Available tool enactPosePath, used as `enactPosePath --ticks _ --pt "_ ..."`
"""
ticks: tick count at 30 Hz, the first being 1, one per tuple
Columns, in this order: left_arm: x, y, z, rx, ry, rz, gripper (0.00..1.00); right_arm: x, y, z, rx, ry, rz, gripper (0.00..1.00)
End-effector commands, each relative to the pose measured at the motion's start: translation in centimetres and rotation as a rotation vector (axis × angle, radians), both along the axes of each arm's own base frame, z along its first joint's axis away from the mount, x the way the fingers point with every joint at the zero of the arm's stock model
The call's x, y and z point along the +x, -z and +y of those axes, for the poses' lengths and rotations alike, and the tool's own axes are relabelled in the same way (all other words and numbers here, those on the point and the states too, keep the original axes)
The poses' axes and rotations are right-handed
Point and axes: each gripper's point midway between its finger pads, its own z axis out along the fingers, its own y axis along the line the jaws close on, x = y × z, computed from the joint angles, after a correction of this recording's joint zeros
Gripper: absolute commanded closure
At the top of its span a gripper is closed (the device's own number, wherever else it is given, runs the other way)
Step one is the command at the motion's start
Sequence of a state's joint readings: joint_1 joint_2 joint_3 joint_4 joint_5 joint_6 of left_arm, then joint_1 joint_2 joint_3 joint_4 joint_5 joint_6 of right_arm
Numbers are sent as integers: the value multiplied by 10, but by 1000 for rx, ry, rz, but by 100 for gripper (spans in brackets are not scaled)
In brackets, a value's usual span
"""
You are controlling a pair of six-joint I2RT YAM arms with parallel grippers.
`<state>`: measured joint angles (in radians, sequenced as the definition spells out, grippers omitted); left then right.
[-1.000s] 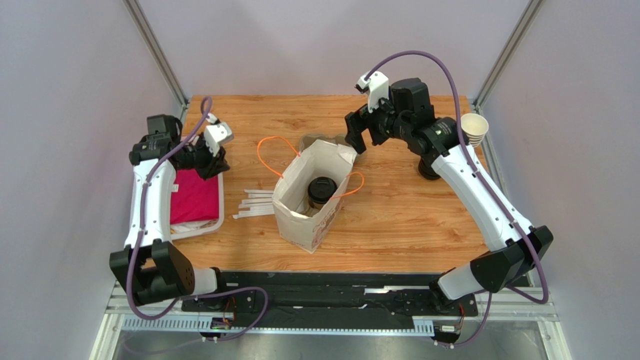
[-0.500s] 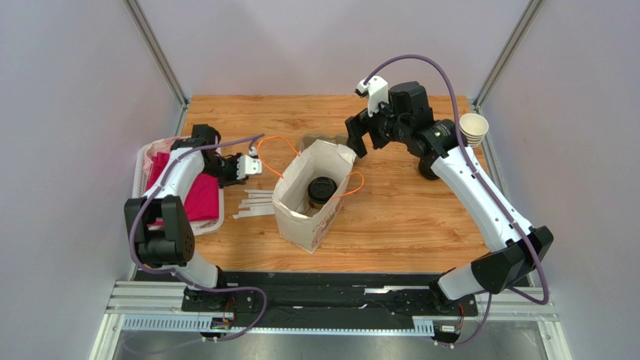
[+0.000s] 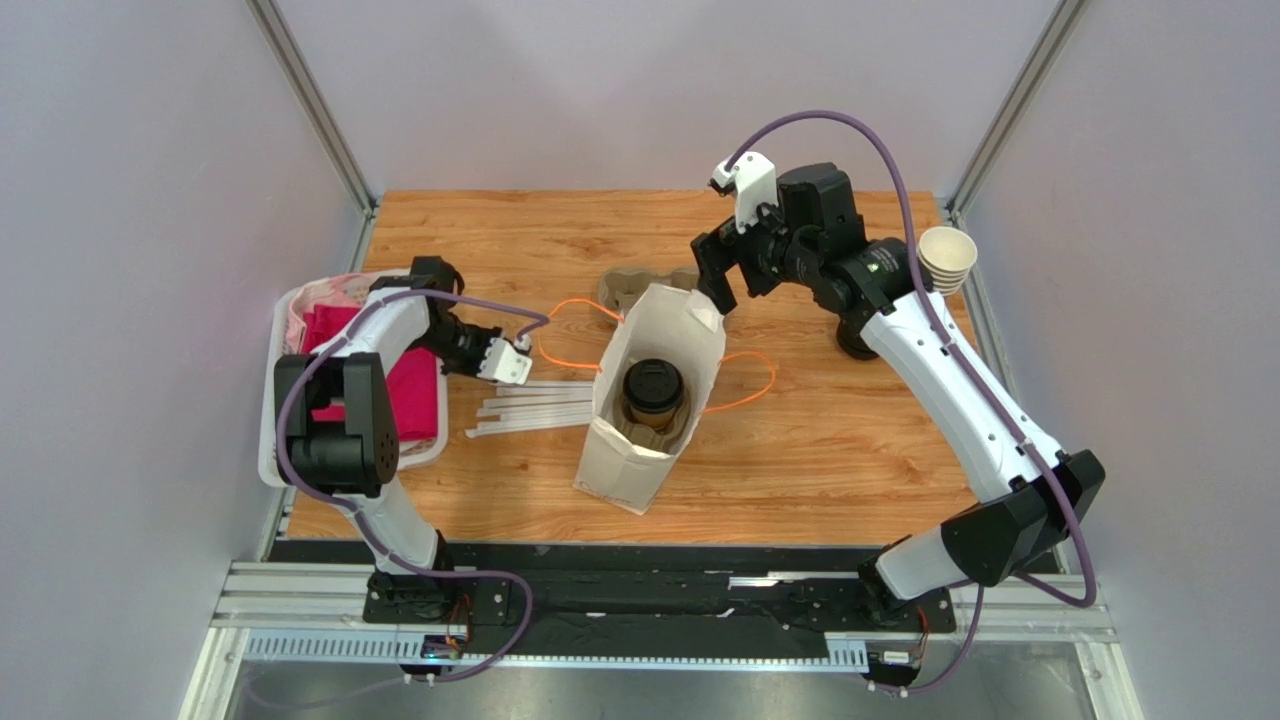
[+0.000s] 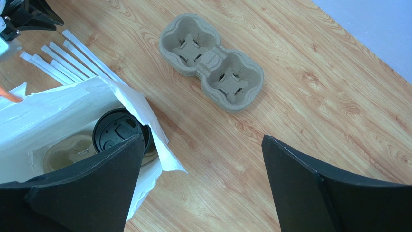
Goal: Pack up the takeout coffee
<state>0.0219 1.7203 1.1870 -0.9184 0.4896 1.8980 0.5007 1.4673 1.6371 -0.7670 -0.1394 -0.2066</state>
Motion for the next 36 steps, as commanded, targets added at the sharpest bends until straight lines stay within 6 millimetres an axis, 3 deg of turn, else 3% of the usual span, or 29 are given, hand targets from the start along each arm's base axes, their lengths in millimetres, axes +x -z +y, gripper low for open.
enactPosePath --ticks 1,10,20,27,28,36 --pt "15 -13 -6 -39 28 -38 69 7 -7 -1 -3 5 -34 2" --pt "27 -28 1 -116 -47 -63 62 -3 0 11 9 -81 19 4" --pt "30 -46 9 -160 -98 -84 53 -5 11 24 10 -161 61 16" --pt "31 -52 9 -178 -120 -96 48 -7 23 30 -4 -211 102 35" --pt "32 -53 9 -179 -119 -101 48 -8 25 30 -8 -214 109 43" --pt "36 -57 9 -184 -131 -124 47 -20 24 27 -17 -247 119 73"
